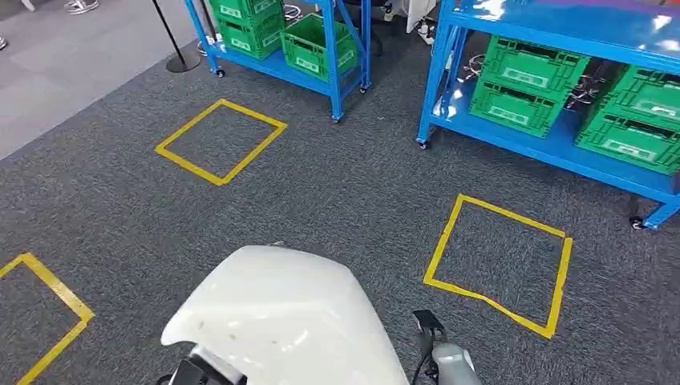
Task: Take the parts from the cabinet and place them on the table.
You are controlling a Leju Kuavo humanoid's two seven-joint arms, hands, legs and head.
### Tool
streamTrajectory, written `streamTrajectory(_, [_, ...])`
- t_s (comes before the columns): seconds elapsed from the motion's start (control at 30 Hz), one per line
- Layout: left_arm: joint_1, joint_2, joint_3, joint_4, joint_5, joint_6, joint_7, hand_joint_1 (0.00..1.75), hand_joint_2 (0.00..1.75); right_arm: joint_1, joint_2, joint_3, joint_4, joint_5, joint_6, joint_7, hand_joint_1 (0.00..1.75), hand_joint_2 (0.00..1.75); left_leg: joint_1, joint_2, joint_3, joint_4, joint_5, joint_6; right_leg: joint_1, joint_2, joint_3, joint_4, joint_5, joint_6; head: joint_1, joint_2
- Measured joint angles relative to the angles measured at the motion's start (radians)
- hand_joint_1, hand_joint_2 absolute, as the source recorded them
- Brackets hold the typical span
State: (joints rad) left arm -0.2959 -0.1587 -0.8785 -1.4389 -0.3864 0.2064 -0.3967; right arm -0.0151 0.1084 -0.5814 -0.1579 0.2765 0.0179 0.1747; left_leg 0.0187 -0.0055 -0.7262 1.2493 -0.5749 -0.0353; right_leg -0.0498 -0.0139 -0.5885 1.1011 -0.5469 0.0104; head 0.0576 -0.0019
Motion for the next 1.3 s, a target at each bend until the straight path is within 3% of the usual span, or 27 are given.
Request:
streamTrajectory(0.07, [0.004, 0.003, 0.0, 0.0, 0.0, 0.001, 0.0, 1.75, 1.75, 0.001, -0.002, 0.0, 0.0, 0.002, 0.0, 0.0, 0.0, 0.0, -0.001, 0.002, -0.054, 0.12, -0.043, 0.007, 0.009, -0.024, -0.002, 0.0, -0.002, -0.003, 0.0, 0.0])
streamTrajectory(0.1, [0.006, 0.005, 0.0, -0.001, 0.0, 0.001, 0.0, 1.75, 1.75, 0.0, -0.002, 0.0, 0.0, 0.002, 0.002, 0.0, 0.0, 0.0, -0.005, 0.002, -0.052, 0.121, -0.034, 0.015, 0.014, -0.035, -0.001, 0.0, -0.003, -0.004, 0.0, 0.0])
streamTrajectory(0.17, [0.005, 0.005, 0.0, -0.002, -0.006, 0.002, 0.0, 1.75, 1.75, -0.002, -0.002, 0.0, 0.0, 0.007, 0.003, 0.0, 0.0, 0.0, -0.021, 0.006, 0.02, -0.01, 0.037, 0.043, 0.022, -0.056, 0.003, -0.002, -0.005, -0.007, 0.0, 0.0])
streamTrajectory(0.2, [0.002, 0.005, 0.0, -0.002, -0.01, 0.002, 0.001, 1.75, 1.75, -0.003, -0.002, 0.0, 0.0, 0.01, 0.005, 0.0, 0.0, 0.0, -0.034, 0.021, 0.07, -0.103, 0.073, 0.061, 0.023, -0.065, 0.006, -0.005, -0.005, -0.008, 0.0, 0.0])
streamTrajectory(0.23, [-0.005, 0.005, 0.003, -0.001, -0.01, 0.002, 0.001, 1.75, 1.75, -0.004, 0.0, 0.0, 0.0, 0.011, 0.006, 0.0, 0.0, 0.0, -0.055, 0.053, 0.103, -0.177, 0.078, 0.079, 0.022, -0.07, 0.011, -0.012, -0.005, -0.008, 0.0, 0.0])
streamTrajectory(0.3, [-0.016, 0.005, 0.007, 0.003, -0.011, 0.002, 0.0, 1.75, 1.75, -0.006, 0.002, 0.001, 0.0, 0.016, 0.008, 0.0, 0.0, 0.0, -0.058, 0.049, 0.113, -0.19, 0.084, 0.081, 0.019, -0.079, 0.016, -0.024, 0.0, 0.001, -0.001, 0.0])
streamTrajectory(0.37, [-0.019, 0.007, 0.013, 0.008, -0.011, 0.002, 0.0, 1.75, 1.75, -0.01, 0.002, 0.003, 0.0, 0.017, 0.014, 0.0, 0.0, 0.0, -0.062, 0.037, 0.113, -0.2, 0.09, 0.08, 0.02, -0.092, 0.026, -0.039, 0.004, 0.009, -0.001, 0.0])
streamTrajectory(0.4, [-0.019, 0.007, 0.016, 0.007, -0.011, 0.002, 0.0, 1.75, 1.75, -0.013, 0.003, 0.004, 0.0, 0.017, 0.015, 0.0, 0.0, 0.0, -0.047, 0.03, 0.136, -0.23, 0.104, 0.075, 0.023, -0.084, 0.031, -0.039, -0.001, 0.016, 0.001, 0.0])
streamTrajectory(0.43, [-0.024, 0.007, 0.017, 0.01, -0.011, 0.002, -0.001, 1.75, 1.75, -0.015, 0.001, 0.007, 0.0, 0.018, 0.015, 0.0, 0.0, 0.0, -0.047, 0.026, 0.146, -0.245, 0.109, 0.07, 0.019, -0.039, 0.026, -0.022, -0.009, 0.016, 0.0, 0.0])
streamTrajectory(0.47, [-0.031, 0.006, 0.019, 0.012, -0.011, 0.002, 0.0, 1.75, 1.75, -0.017, 0.001, 0.009, 0.0, 0.019, 0.014, 0.0, 0.0, 0.0, -0.046, 0.022, 0.149, -0.248, 0.112, 0.076, 0.022, -0.008, 0.003, 0.022, -0.034, 0.016, 0.003, 0.0])
streamTrajectory(0.53, [-0.032, 0.005, 0.02, 0.018, -0.011, 0.001, 0.0, 1.75, 1.75, -0.013, -0.002, 0.011, 0.0, 0.019, 0.014, -0.002, 0.0, 0.0, -0.048, 0.007, 0.148, -0.246, 0.109, 0.081, 0.026, 0.011, -0.077, 0.17, -0.098, 0.017, 0.007, 0.0])
streamTrajectory(0.57, [-0.031, 0.005, 0.02, 0.02, -0.011, 0.001, 0.0, 1.75, 1.75, -0.01, -0.003, 0.012, 0.0, 0.019, 0.014, -0.002, 0.0, 0.0, -0.049, -0.002, 0.148, -0.243, 0.107, 0.083, 0.028, 0.012, -0.112, 0.226, -0.108, 0.018, 0.008, 0.0])
streamTrajectory(0.6, [-0.031, 0.005, 0.02, 0.024, -0.011, 0.001, 0.0, 1.75, 1.75, -0.008, -0.003, 0.013, 0.0, 0.019, 0.015, -0.002, 0.0, 0.0, -0.049, -0.01, 0.148, -0.238, 0.104, 0.083, 0.029, 0.012, -0.125, 0.235, -0.092, 0.019, 0.008, 0.0])
streamTrajectory(0.63, [-0.031, 0.005, 0.021, 0.027, -0.011, 0.001, 0.0, 1.75, 1.75, -0.009, -0.003, 0.015, 0.0, 0.02, 0.014, -0.002, 0.0, 0.0, -0.049, -0.019, 0.148, -0.233, 0.1, 0.083, 0.029, 0.012, -0.115, 0.199, -0.055, 0.02, 0.008, 0.0])
streamTrajectory(0.7, [-0.032, 0.005, 0.021, 0.027, -0.011, 0.0, -0.002, 1.75, 1.75, -0.011, -0.004, 0.017, 0.0, 0.022, 0.015, -0.002, 0.0, 0.0, -0.047, -0.031, 0.148, -0.215, 0.089, 0.078, 0.027, 0.013, -0.047, 0.037, 0.044, 0.022, 0.008, 0.0])
streamTrajectory(0.73, [-0.032, 0.005, 0.021, 0.028, -0.011, -0.003, -0.004, 1.75, 1.75, -0.012, -0.004, 0.017, 0.0, 0.023, 0.015, -0.002, 0.0, 0.0, -0.047, -0.034, 0.146, -0.206, 0.082, 0.074, 0.026, 0.016, -0.024, -0.018, 0.05, 0.02, 0.008, 0.0])
streamTrajectory(0.77, [-0.036, 0.005, 0.022, 0.032, -0.01, -0.006, -0.01, 1.75, 1.75, -0.014, -0.004, 0.018, 0.0, 0.024, 0.015, -0.002, 0.0, 0.0, -0.054, -0.038, 0.137, -0.195, 0.077, 0.066, 0.033, 0.023, -0.023, -0.024, 0.036, 0.016, 0.008, 0.0])
streamTrajectory(0.8, [-0.039, 0.005, 0.023, 0.037, -0.002, -0.01, -0.015, 1.75, 1.75, -0.016, -0.004, 0.019, 0.0, 0.028, 0.014, -0.006, 0.0, 0.0, -0.053, -0.04, 0.132, -0.194, 0.077, 0.062, 0.028, 0.022, -0.028, -0.022, 0.041, 0.004, 0.007, 0.0])
streamTrajectory(0.87, [-0.043, 0.005, 0.024, 0.043, 0.008, -0.011, -0.023, 1.75, 1.75, -0.014, -0.004, 0.019, 0.0, 0.029, 0.012, -0.003, 0.0, 0.0, -0.05, -0.042, 0.131, -0.199, 0.081, 0.056, 0.033, 0.02, -0.03, -0.022, 0.042, -0.004, 0.007, 0.0])
streamTrajectory(0.93, [-0.051, 0.005, 0.025, 0.052, 0.008, -0.012, -0.026, 1.75, 1.75, -0.018, -0.001, 0.019, 0.0, 0.03, 0.012, -0.003, 0.0, 0.0, -0.052, -0.036, 0.127, -0.184, 0.069, 0.045, 0.024, 0.014, -0.024, -0.03, 0.047, -0.015, 0.009, 0.0])
streamTrajectory(0.97, [-0.057, 0.005, 0.026, 0.056, 0.007, -0.012, -0.027, 1.75, 1.75, -0.019, -0.004, 0.019, 0.0, 0.03, 0.011, -0.003, 0.0, 0.0, -0.049, -0.023, 0.111, -0.152, 0.046, 0.034, 0.021, 0.013, -0.021, -0.032, 0.046, -0.017, 0.001, 0.0])
streamTrajectory(1.07, [-0.058, 0.005, 0.025, 0.066, 0.007, -0.016, -0.028, 1.75, 1.75, -0.015, -0.004, 0.019, 0.0, 0.029, 0.008, -0.004, 0.0, 0.0, -0.027, -0.008, 0.001, 0.059, -0.046, 0.014, 0.02, -0.003, -0.021, -0.032, 0.044, -0.024, -0.002, 0.0])
streamTrajectory(1.1, [-0.058, 0.005, 0.024, 0.069, 0.007, -0.018, -0.027, 1.75, 1.75, -0.014, -0.004, 0.019, 0.0, 0.029, 0.008, -0.004, 0.0, 0.0, -0.022, -0.006, -0.023, 0.099, -0.047, 0.011, 0.019, -0.01, -0.021, -0.032, 0.043, -0.024, -0.002, 0.0])
streamTrajectory(1.17, [-0.059, 0.004, 0.023, 0.071, 0.007, -0.019, -0.023, 1.75, 1.75, -0.014, -0.004, 0.019, 0.0, 0.027, 0.008, -0.004, 0.0, 0.0, -0.017, 0.0, 0.01, 0.025, 0.013, 0.01, 0.019, -0.022, -0.019, -0.032, 0.041, -0.021, -0.002, 0.0])
streamTrajectory(1.23, [-0.062, 0.001, 0.023, 0.07, 0.007, -0.02, -0.018, 1.75, 1.75, -0.014, -0.004, 0.019, 0.0, 0.026, 0.008, -0.004, 0.0, 0.0, -0.019, 0.028, 0.105, -0.15, 0.089, 0.018, 0.018, -0.035, -0.012, -0.032, 0.039, -0.016, -0.002, 0.0])
streamTrajectory(1.27, [-0.065, -0.001, 0.023, 0.07, 0.008, -0.02, -0.017, 1.75, 1.75, -0.014, -0.004, 0.019, 0.0, 0.026, 0.008, -0.004, 0.0, 0.0, -0.026, 0.061, 0.124, -0.199, 0.078, 0.021, 0.021, -0.04, -0.01, -0.032, 0.037, -0.01, -0.002, 0.0])
streamTrajectory(1.3, [-0.066, -0.005, 0.022, 0.07, 0.007, -0.021, -0.017, 1.75, 1.75, -0.014, -0.004, 0.019, 0.0, 0.026, 0.008, -0.004, 0.0, 0.0, -0.033, 0.047, 0.128, -0.201, 0.083, 0.029, 0.021, -0.042, -0.01, -0.035, 0.037, 0.001, 0.0, 0.0])
